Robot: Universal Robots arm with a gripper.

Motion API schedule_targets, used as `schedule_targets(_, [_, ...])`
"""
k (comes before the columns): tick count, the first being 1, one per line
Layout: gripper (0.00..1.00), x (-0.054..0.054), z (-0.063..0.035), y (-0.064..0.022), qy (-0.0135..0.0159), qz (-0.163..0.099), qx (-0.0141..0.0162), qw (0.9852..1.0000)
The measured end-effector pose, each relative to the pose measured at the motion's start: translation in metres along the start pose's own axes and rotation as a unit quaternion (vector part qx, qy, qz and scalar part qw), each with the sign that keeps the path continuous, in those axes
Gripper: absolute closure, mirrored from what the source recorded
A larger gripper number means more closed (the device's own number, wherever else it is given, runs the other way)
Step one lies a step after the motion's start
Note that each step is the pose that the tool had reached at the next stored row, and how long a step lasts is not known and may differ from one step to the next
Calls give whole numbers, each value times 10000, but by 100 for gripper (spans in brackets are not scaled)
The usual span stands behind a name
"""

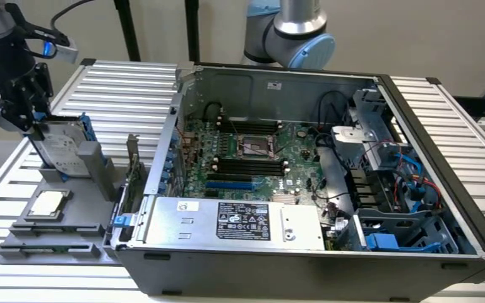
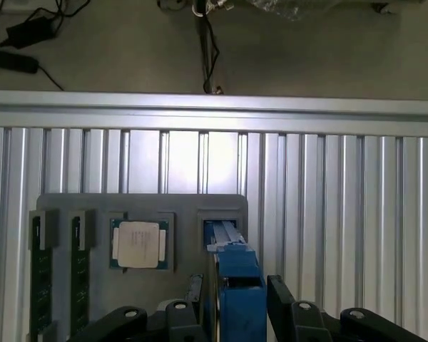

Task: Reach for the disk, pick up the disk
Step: 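Pick up the disk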

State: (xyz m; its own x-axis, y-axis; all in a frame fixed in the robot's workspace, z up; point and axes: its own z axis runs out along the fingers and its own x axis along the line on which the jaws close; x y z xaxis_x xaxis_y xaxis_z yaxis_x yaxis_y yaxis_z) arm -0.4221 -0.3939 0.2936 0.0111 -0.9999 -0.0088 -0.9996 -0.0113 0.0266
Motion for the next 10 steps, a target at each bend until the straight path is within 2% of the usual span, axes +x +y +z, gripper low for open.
schedule_targets(10, [52, -37, 11, 13, 1, -36, 9, 10000])
